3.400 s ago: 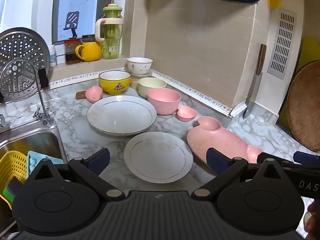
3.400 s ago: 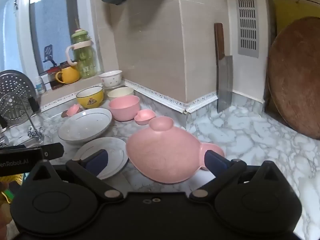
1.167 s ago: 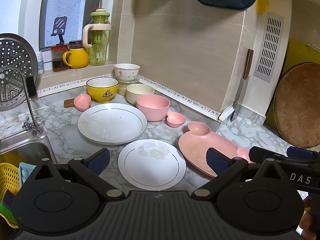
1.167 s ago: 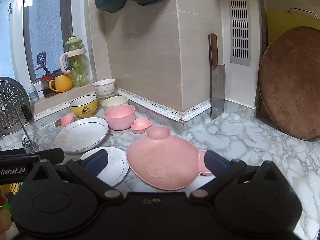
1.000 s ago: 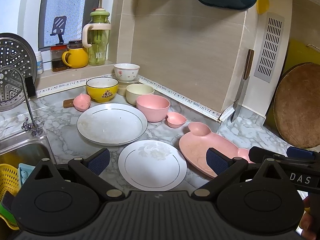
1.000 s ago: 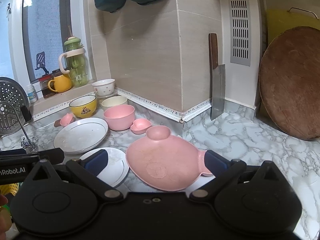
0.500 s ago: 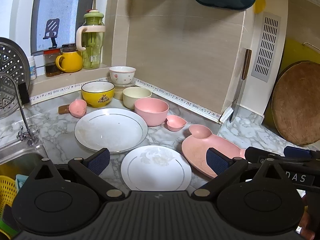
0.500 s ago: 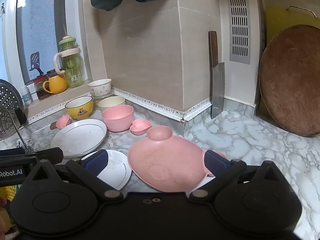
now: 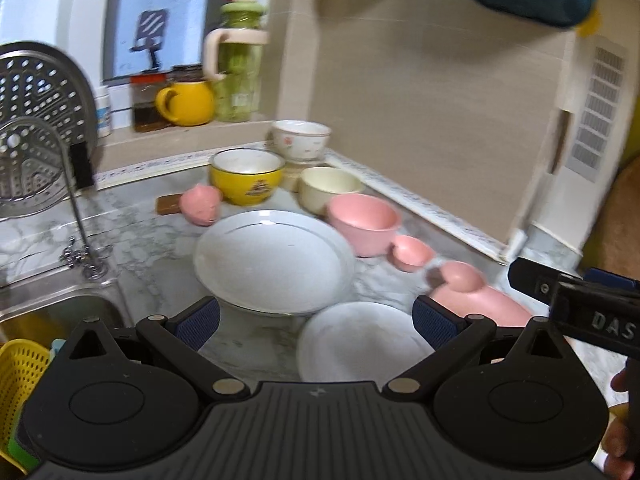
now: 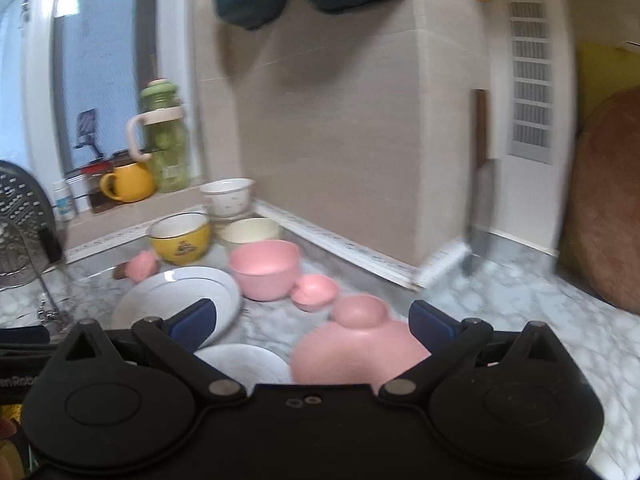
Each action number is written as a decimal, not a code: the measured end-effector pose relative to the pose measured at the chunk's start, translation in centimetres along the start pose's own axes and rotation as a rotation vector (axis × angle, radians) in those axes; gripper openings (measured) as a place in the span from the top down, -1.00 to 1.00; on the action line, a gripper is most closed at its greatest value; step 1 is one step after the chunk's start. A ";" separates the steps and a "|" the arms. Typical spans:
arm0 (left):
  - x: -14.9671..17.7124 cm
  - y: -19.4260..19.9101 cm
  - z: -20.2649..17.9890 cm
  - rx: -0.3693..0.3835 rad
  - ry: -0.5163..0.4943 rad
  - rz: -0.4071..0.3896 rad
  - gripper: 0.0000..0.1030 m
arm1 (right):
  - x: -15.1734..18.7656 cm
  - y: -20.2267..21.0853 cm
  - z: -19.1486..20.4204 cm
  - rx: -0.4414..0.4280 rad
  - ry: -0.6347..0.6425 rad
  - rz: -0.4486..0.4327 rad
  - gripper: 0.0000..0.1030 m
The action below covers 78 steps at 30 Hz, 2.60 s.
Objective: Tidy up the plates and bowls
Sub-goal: 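Move both grippers down toward the rim of the large white plate, then close both grippers on the rim of the large gold-rimmed white plate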
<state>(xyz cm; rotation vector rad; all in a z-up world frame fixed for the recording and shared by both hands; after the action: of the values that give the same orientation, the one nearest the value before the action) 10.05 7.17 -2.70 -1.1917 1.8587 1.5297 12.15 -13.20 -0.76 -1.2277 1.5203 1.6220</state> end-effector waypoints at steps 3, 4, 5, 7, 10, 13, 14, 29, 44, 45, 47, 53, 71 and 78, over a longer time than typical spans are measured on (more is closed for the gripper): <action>-0.9 -1.5 1.2 -0.043 0.021 -0.003 -1.00 | -0.5 -2.8 0.5 -0.047 0.031 0.034 -0.99; -1.3 -2.1 1.5 -0.059 0.027 0.000 -1.00 | -0.6 -3.7 0.7 -0.054 0.032 0.049 -0.99; -1.6 -2.7 1.8 -0.068 0.033 0.001 -1.00 | -0.8 -4.6 0.8 -0.067 0.029 0.060 -0.99; -2.4 -4.0 2.5 -0.088 0.047 0.008 -1.00 | -1.1 -6.2 1.0 -0.094 0.038 0.066 -0.99; -3.3 -5.7 3.4 -0.129 0.057 -0.001 -1.00 | -1.5 -8.8 1.5 -0.129 0.065 0.084 -0.96; -4.2 -7.9 4.2 -0.152 0.058 0.004 -1.00 | -1.6 -11.6 2.1 -0.192 0.085 0.140 -0.86; -4.5 -8.6 4.4 -0.164 0.053 0.003 -1.00 | -1.7 -12.5 2.3 -0.195 0.090 0.153 -0.80; -7.1 -17.7 8.1 -0.233 0.037 0.162 -0.99 | -1.3 -21.7 4.9 -0.331 0.106 0.387 -0.69; -6.9 -21.2 10.0 -0.197 0.114 0.298 -0.26 | -0.9 -24.6 5.1 -0.382 0.034 0.491 -0.01; -6.9 -21.3 10.1 -0.193 0.123 0.300 -0.25 | -0.9 -24.7 5.0 -0.384 0.027 0.496 0.04; -6.8 -21.3 10.2 -0.189 0.126 0.302 -0.18 | -0.8 -24.9 4.8 -0.391 0.008 0.501 0.15; -6.8 -21.6 10.4 -0.178 0.148 0.325 0.25 | -0.6 -25.2 4.2 -0.399 -0.018 0.520 0.44; -7.1 -20.8 11.4 -0.156 0.198 0.293 0.53 | -0.6 -24.8 4.0 -0.404 -0.037 0.524 0.77; -6.8 -20.4 11.5 -0.132 0.205 0.287 0.53 | -0.9 -24.5 3.9 -0.408 -0.037 0.521 0.78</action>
<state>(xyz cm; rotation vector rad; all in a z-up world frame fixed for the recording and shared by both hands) 28.58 20.04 -11.92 -1.2206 2.1699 1.7629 33.40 -5.09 -10.60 -1.0361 1.6254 2.3734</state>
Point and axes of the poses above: each gripper's, at about its wrist camera, not at the fingertips, and y roughly against the way its jaws point, z to its left, x to its underside, the point moved 4 cm from there along -y, roughly the way its jaws point, and after that the axes turned 11 degrees about y, right-handed, at the moved point
